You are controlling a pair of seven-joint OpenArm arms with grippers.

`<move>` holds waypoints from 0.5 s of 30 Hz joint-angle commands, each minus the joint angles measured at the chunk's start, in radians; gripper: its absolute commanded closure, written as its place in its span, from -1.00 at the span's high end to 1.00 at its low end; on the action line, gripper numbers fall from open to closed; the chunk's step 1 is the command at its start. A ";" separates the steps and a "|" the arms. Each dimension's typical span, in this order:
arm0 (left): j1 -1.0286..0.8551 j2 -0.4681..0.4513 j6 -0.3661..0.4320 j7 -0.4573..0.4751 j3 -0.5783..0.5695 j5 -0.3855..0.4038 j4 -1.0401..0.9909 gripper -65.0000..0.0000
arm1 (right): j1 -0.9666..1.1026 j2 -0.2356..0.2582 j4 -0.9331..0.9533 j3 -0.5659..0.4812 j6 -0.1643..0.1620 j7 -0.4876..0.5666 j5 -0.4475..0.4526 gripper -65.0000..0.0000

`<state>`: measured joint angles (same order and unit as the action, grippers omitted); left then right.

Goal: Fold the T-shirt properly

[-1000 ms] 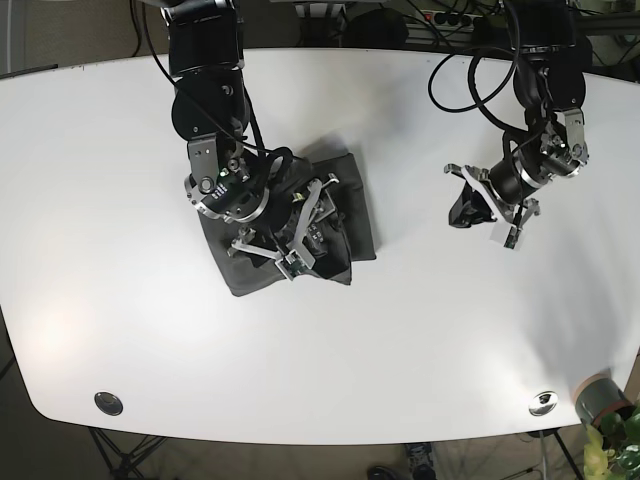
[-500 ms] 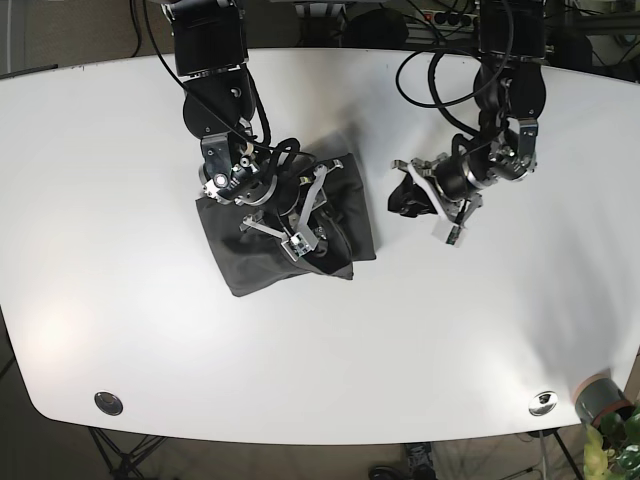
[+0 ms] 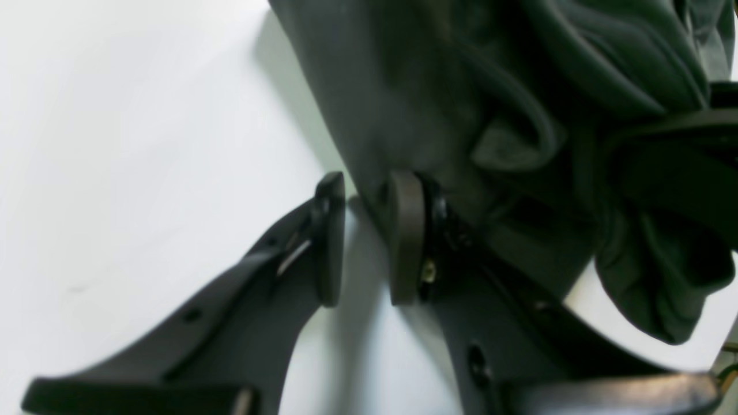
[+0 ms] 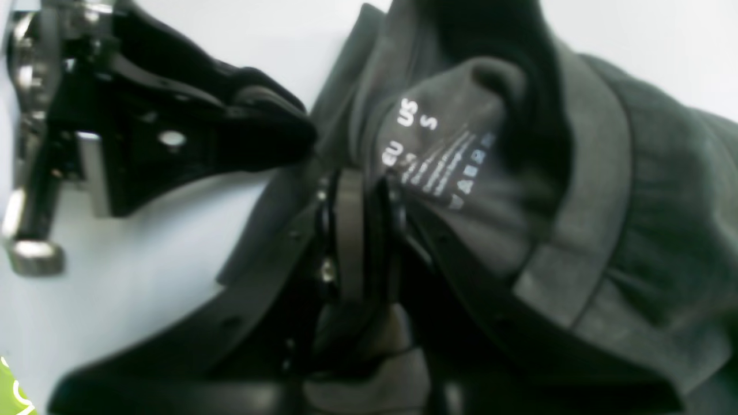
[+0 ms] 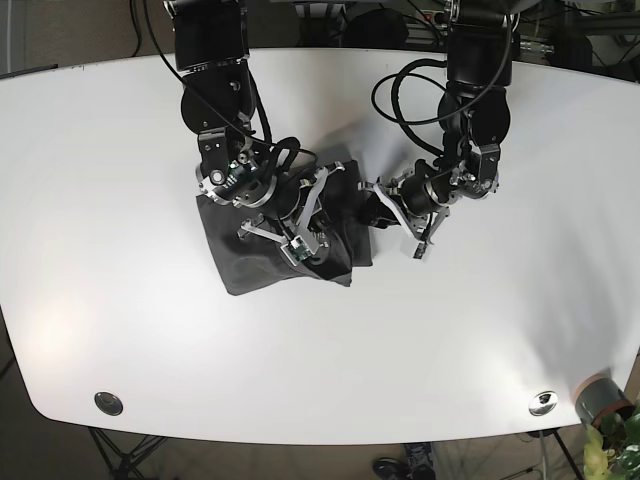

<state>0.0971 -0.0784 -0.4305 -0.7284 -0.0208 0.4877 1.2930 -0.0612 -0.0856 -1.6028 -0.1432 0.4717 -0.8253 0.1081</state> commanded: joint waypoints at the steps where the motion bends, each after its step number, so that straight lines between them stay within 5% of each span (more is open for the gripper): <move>1: 0.017 -0.002 -0.008 0.005 0.000 0.009 0.010 -0.62 | -0.015 -0.030 -0.038 -0.005 0.011 0.010 0.020 -0.91; 10: 0.016 -0.001 -0.011 0.000 0.000 0.010 0.026 -0.62 | -0.038 -0.033 0.088 -0.123 0.005 0.033 0.018 -0.85; 15: -0.018 -0.024 -0.011 0.000 0.011 0.010 0.099 -0.62 | -0.039 -0.029 0.086 -0.123 0.005 0.050 0.018 -0.28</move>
<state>0.0750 -0.0853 -0.4332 -0.7444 -0.0143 0.4755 1.3392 -0.0849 -0.1104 -1.5021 -0.2653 0.4713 -0.7956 0.1165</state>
